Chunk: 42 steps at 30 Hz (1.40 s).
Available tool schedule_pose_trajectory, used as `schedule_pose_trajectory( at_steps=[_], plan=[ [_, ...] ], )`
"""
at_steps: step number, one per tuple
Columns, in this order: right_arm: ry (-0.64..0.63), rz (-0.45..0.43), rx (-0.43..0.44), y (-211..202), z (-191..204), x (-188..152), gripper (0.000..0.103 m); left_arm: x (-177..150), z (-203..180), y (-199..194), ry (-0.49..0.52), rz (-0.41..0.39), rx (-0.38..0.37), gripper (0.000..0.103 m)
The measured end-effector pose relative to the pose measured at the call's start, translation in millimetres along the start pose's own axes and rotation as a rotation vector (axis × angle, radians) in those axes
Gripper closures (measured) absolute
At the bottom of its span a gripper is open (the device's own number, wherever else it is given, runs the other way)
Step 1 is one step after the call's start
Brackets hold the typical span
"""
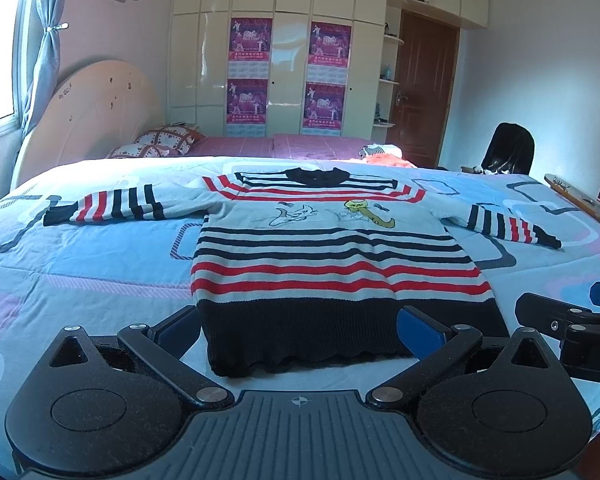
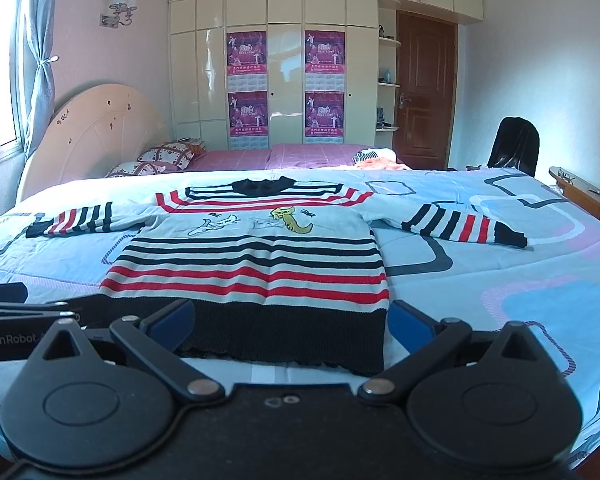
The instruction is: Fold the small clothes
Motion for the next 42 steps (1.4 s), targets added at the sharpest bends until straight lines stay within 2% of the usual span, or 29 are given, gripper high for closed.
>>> schedule_pose_trajectory(
  at_steps=[17,20,24,27,30,32,34,35,36,37,39,42],
  plan=[
    [0.002,0.004,0.002,1.4,0.7,1.5,0.0,-0.1,6.1,2.5,0.001,0.006,-0.001,0.0],
    [0.0,0.007,-0.003,3.7,5.5,0.2,0.0,2.1,8.7,5.3,-0.002,0.027,-0.005,0.0],
    [0.029,0.013,-0.005,5.9,-6.2,0.8,0.0,11.4,19.2,13.4,-0.056,0.018,-0.059,0.0],
    [0.122,0.0,-0.015,9.2,-37.7,4.6,0.001,24.1,21.6,35.0,-0.08,0.044,-0.107,0.0],
    [0.265,-0.031,-0.031,17.5,-82.6,12.0,0.006,38.9,18.3,56.7,-0.099,0.022,-0.087,0.0],
    [0.327,-0.057,-0.048,27.0,-114.0,18.7,0.014,51.2,12.9,74.3,-0.106,0.014,-0.075,0.0],
    [0.385,-0.073,-0.049,43.5,-145.4,28.2,0.036,63.2,9.2,93.0,-0.129,0.03,-0.09,0.0],
    [0.415,-0.076,-0.051,54.4,-161.3,33.1,0.039,69.1,8.1,102.7,-0.154,0.027,-0.114,0.0],
    [0.45,-0.076,-0.059,66.3,-177.6,38.1,0.047,74.6,6.1,111.9,-0.17,0.022,-0.12,0.0],
    [0.487,-0.077,-0.071,80.5,-194.7,42.7,0.054,79.7,2.6,121.4,-0.18,0.015,-0.102,0.0],
    [0.565,-0.069,-0.096,111.2,-230.3,50.3,0.057,88.8,-6.8,141.2,-0.191,-0.004,-0.061,0.0],
    [0.687,-0.049,-0.126,160.7,-284.5,56.9,0.061,103.3,-22.3,180.5,-0.225,0.045,-0.055,0.0]
  ],
)
Point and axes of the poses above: each gripper's, at about its wrist camera, not at the fingertips, and y roughly the way its jaws point, z to its left, x to its top, the point moved 1 cm from there along y, roughly the way its jaws point, and after that the axes turned 9 degrees about z, right-handed, at the moved point
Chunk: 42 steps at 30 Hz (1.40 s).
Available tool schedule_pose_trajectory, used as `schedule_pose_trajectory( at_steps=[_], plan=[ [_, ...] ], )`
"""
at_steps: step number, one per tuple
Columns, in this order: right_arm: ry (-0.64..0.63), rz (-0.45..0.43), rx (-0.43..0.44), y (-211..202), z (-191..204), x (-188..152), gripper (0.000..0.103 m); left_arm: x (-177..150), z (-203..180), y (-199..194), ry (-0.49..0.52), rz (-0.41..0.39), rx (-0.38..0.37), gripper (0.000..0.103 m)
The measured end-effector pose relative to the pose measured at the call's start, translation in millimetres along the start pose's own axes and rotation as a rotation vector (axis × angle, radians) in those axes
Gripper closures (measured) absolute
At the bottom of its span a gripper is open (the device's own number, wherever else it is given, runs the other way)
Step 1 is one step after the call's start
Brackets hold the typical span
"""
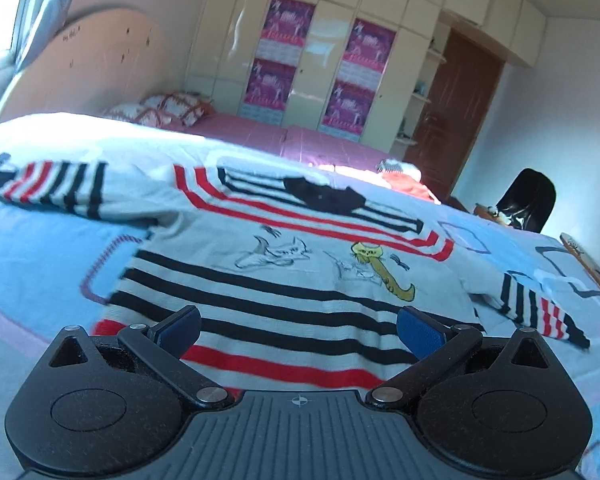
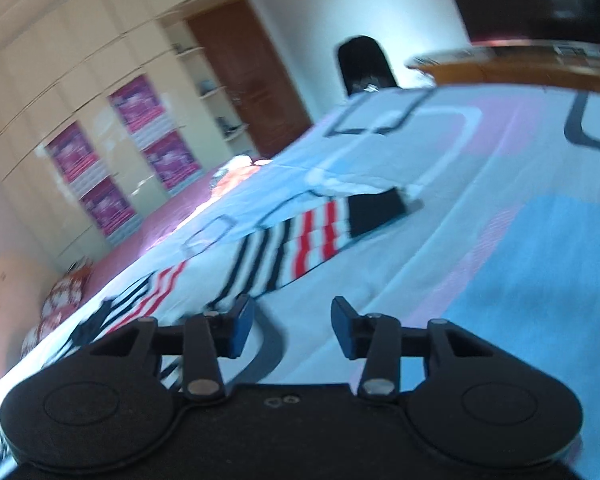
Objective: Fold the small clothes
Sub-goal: 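Grasp the black cuff of one sleeve with the right gripper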
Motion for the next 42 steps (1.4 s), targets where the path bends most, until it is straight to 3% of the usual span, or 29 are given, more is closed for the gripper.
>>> schedule_pose_trajectory(
  at_steps=[5,11,15,18,21,26,30,35,42],
  plan=[
    [0.162,0.03,-0.033,84.2,-46.5,42.2,0.059,14.8,-31.9,61.2,-0.02,0.068,0.052,0.0],
    [0.279,0.074,-0.024,143.9,-70.8,57.0,0.061,28.6,-55.2,103.9,0.006,0.118,0.132,0.0],
    [0.271,0.067,-0.02,157.5,-66.0,61.6,0.066,35.4,-53.4,110.7,-0.003,0.122,0.172,0.0],
    [0.267,0.063,-0.054,164.7,-63.2,63.4,0.094,39.6,-45.5,109.9,-0.013,0.119,0.211,0.0],
    [0.272,0.046,-0.063,160.7,-65.9,61.6,0.095,47.8,-32.3,108.3,-0.03,0.112,0.25,0.0],
    [0.152,0.029,-0.128,166.2,-48.3,76.9,0.095,60.8,-7.0,105.5,-0.024,0.093,0.325,0.0],
    [0.034,-0.017,-0.089,158.7,-7.8,87.7,0.095,66.5,22.8,108.1,-0.046,0.085,0.374,0.0],
    [-0.184,-0.059,0.058,144.0,91.0,81.9,0.096,72.3,62.3,110.6,-0.094,0.075,0.39,0.0],
    [-0.373,0.045,0.298,148.4,232.4,21.7,0.096,77.9,114.6,96.7,-0.126,0.049,0.376,0.0]
  ],
)
Point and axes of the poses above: each gripper's, at about its wrist camera, not at the fingertips, and y roughly the way its jaws point, z to its left, x to its top, the point moved 1 cm from there along y, roughly the way its jaws point, and after that the axes turned 9 degrees about z, right-handed, at the moved point
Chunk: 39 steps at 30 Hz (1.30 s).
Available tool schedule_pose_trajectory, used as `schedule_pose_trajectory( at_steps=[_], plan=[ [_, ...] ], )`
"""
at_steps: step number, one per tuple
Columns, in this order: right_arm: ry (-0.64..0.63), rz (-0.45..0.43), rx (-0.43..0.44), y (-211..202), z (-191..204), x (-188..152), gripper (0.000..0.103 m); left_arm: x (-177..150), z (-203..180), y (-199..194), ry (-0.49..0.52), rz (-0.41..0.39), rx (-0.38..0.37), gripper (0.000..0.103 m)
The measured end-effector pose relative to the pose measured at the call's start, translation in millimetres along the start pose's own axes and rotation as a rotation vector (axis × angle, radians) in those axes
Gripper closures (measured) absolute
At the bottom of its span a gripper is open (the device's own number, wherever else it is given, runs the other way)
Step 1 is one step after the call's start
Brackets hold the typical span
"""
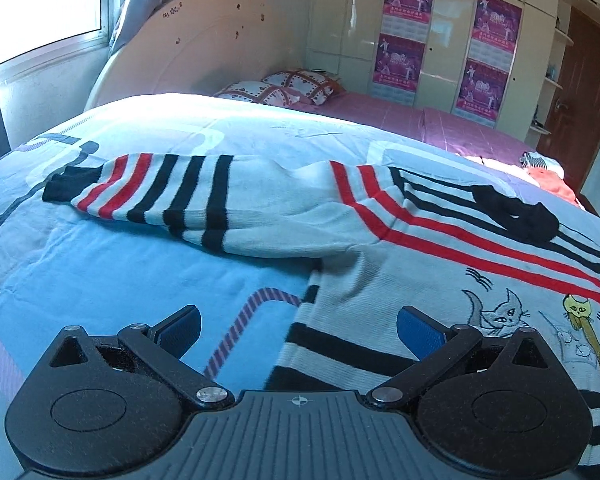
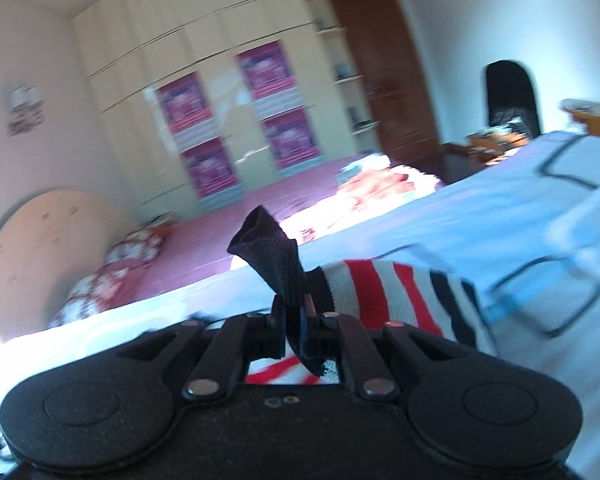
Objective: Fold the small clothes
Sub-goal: 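Grasp the black cuff of one sleeve with the right gripper, then fold the sleeve across the body with the right gripper while the left gripper grasps the other cuff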
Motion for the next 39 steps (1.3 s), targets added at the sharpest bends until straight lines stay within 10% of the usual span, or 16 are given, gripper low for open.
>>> schedule_pose_trajectory(
  at_steps=[12,14,21,24,29,34,35,37,39],
  plan=[
    [-0.206,0.356,0.156,89.1,144.1,-91.3,0.083,18.8,83.5,5.2,-0.069,-0.006,-0.042,0.0],
    [-0.264,0.317,0.166,76.5,155.0,-97.7,0.07,23.9,82.7,7.3,-0.071,-0.002,-0.079,0.0],
    [-0.219,0.173,0.151,1.1,125.0,-75.6,0.069,41.9,10.0,25.3,-0.003,0.041,-0.355,0.002],
    [-0.169,0.163,0.099,-23.2,94.7,-66.4,0.069,43.7,-43.4,46.0,0.032,0.122,-0.491,0.047],
    [-0.136,0.149,0.019,-47.0,49.7,-64.3,0.069,40.6,-105.5,78.5,-0.037,0.229,-0.646,0.05],
    [-0.064,0.157,-0.047,-53.4,13.1,-65.5,0.069,38.2,-146.0,114.1,-0.065,0.304,-0.625,0.05],
    [-0.054,0.158,-0.056,-49.2,8.2,-65.1,0.069,37.9,-151.1,118.1,-0.063,0.294,-0.616,0.054],
    [-0.041,0.156,-0.066,-51.0,0.6,-65.2,0.069,41.7,-162.0,124.0,-0.032,0.295,-0.589,0.098],
    [-0.029,0.154,-0.071,-49.1,-4.9,-63.7,0.069,48.9,-162.7,119.5,-0.022,0.237,-0.593,0.098]
  ],
)
Point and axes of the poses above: each gripper's, at about its wrist camera, not at the fingertips, and y roughly the way its jaws point, z to its left, x to its top, the point moved 1 cm from there along y, roughly the way its jaws point, and after that the axes turned 9 degrees about z, right-handed, at the moved point
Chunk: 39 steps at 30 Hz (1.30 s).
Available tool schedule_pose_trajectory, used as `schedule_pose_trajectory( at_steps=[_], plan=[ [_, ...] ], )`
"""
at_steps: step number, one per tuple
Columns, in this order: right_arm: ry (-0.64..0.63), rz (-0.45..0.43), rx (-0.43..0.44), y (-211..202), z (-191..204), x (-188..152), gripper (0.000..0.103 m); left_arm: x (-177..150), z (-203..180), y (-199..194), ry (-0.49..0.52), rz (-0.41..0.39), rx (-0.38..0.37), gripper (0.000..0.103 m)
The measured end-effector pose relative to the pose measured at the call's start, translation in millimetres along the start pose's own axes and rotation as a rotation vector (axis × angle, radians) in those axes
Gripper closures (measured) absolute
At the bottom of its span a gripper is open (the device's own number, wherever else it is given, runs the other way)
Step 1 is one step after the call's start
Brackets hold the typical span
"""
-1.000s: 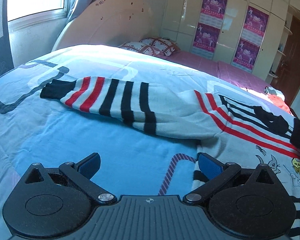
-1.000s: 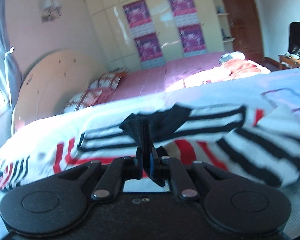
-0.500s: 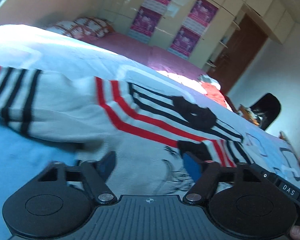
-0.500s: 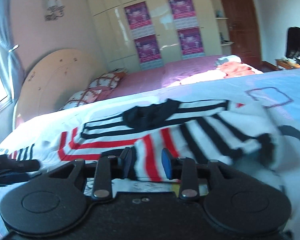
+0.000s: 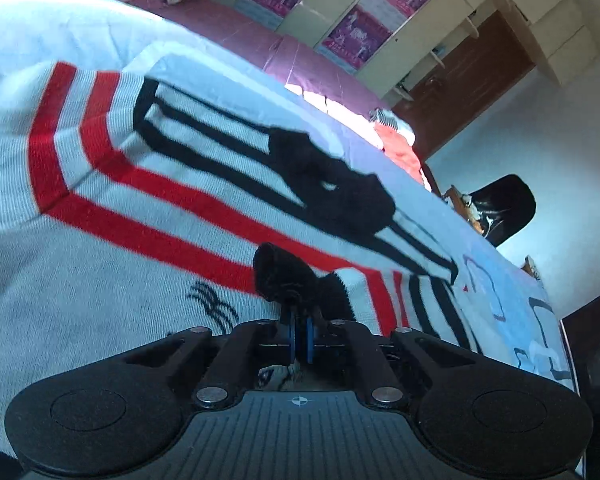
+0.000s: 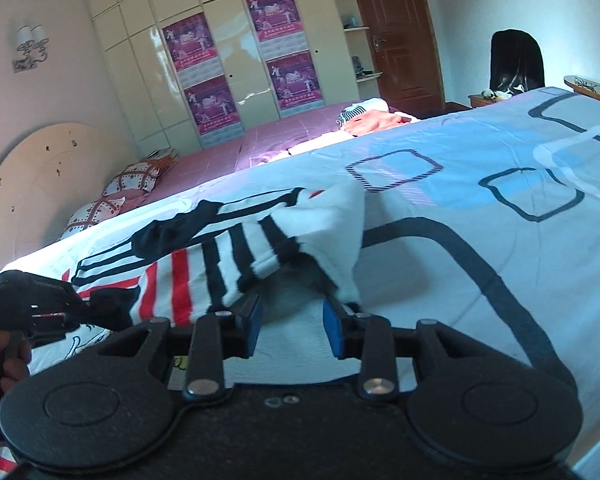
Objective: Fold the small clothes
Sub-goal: 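Fold the sleeve across the body with the right gripper while the left gripper grasps the other cuff, then release the folded sleeve onto the sweater body with the right gripper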
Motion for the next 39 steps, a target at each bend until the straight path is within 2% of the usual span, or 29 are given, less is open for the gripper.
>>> schedule_pose_trajectory(
  at_steps=[3,6,7,10,13,15,18,19,22,23,26,27,29,30,31,32,33,37,39],
  plan=[
    [0.009,-0.006,-0.002,3.2,-6.0,4.3,0.069,8.9,-13.6,-25.6,0.109,-0.14,0.03,0.098],
    [0.018,-0.01,0.004,6.7,-8.5,6.1,0.069,5.0,-12.1,-44.4,0.166,-0.215,0.077,0.098],
    [0.021,-0.005,0.004,9.8,-8.6,6.7,0.069,1.6,-8.5,-42.9,0.168,-0.213,0.094,0.098],
    [0.023,0.012,0.007,17.7,-10.3,5.6,0.069,-7.4,13.1,-31.7,0.124,-0.142,0.135,0.098],
    [0.019,0.019,-0.004,24.3,-11.8,8.2,0.071,-17.2,28.4,-29.8,0.119,-0.121,0.158,0.098],
    [0.025,0.01,-0.008,26.3,-13.7,12.9,0.074,-21.2,30.3,-39.4,0.114,-0.153,0.153,0.098],
    [0.021,0.002,-0.019,31.0,-17.8,21.0,0.075,-30.2,31.0,-57.5,0.118,-0.247,0.149,0.098],
    [0.018,0.004,-0.019,34.0,-21.6,22.9,0.075,-30.5,31.0,-56.3,0.119,-0.239,0.158,0.098],
    [-0.01,0.081,-0.049,57.7,-24.6,21.5,0.081,-37.4,40.5,-36.9,0.129,-0.136,0.219,0.098],
    [-0.017,0.135,-0.058,68.7,-26.0,18.5,0.081,-38.8,43.0,-37.6,0.127,-0.15,0.207,0.098],
    [-0.05,0.128,-0.058,67.2,-24.0,18.8,0.085,-38.1,40.2,-45.8,0.118,-0.189,0.211,0.098],
    [-0.045,0.097,-0.051,60.7,-24.2,20.5,0.088,-39.9,38.2,-50.4,0.121,-0.22,0.213,0.098],
    [-0.065,0.029,-0.029,49.7,-21.9,25.8,0.088,-45.5,33.4,-57.2,0.128,-0.271,0.225,0.098],
    [-0.085,0.015,-0.026,49.9,-20.4,27.7,0.088,-48.1,32.5,-56.7,0.13,-0.271,0.239,0.098],
    [-0.102,0.039,-0.037,57.2,-19.8,28.6,0.086,-50.6,32.1,-52.7,0.13,-0.239,0.256,0.098],
    [-0.113,0.107,-0.058,71.0,-20.8,29.4,0.086,-53.7,34.4,-47.7,0.12,-0.196,0.271,0.098],
    [-0.127,0.13,-0.076,79.2,-22.6,29.6,0.082,-56.0,36.8,-46.1,0.108,-0.196,0.267,0.098],
    [-0.118,0.023,0.0,73.2,-31.7,49.7,0.082,-56.4,36.1,-47.2,0.114,-0.194,0.272,0.098],
    [-0.106,0.025,0.014,86.1,-37.1,62.2,0.086,-57.8,35.5,-46.9,0.117,-0.2,0.277,0.098]
  ],
)
Point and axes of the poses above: each gripper's, at about its wrist camera, not at the fingertips, and y roughly the way its jaws point, z to its left, x to its top, the point moved 1 cm from there along y, roughly the way its jaws point, and after that the axes turned 9 degrees about z, right-handed, at the moved point
